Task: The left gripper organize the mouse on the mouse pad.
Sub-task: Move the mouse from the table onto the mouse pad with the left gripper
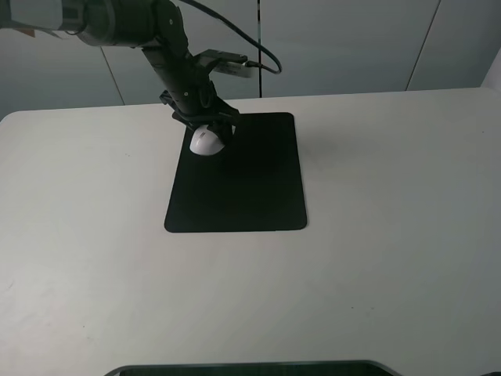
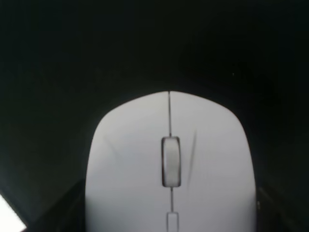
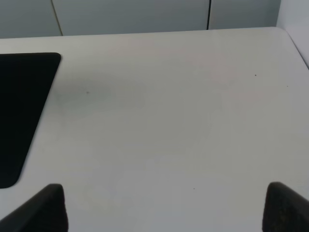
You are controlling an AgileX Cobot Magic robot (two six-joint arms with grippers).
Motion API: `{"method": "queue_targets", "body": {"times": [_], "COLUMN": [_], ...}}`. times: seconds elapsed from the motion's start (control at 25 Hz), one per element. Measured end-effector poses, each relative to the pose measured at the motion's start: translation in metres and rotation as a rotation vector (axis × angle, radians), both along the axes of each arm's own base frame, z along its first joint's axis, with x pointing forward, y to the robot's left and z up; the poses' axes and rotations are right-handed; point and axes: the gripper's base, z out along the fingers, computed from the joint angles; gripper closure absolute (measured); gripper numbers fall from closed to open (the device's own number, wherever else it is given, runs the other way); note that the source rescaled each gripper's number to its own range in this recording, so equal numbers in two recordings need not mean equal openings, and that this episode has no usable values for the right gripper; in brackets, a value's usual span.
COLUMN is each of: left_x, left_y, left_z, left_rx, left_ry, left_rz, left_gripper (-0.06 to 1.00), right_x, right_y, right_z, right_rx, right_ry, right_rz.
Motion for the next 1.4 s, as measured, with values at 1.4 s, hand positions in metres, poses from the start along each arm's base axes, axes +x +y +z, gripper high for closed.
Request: {"method": "queue_targets", "body": {"times": [1.4], "left_x": [-0.011], "left_y": [-0.026], "left_z": [-0.023], "left_rx": [-0.02], "left_ry": [0.065], "left_rz": [0.226], "left_gripper": [0.94], "right_x": [0.0], "right_y": [0.0], "right_z": [0.0], "right_rx": [0.0], "right_ry": [0.0], "right_rz": [0.0]}}
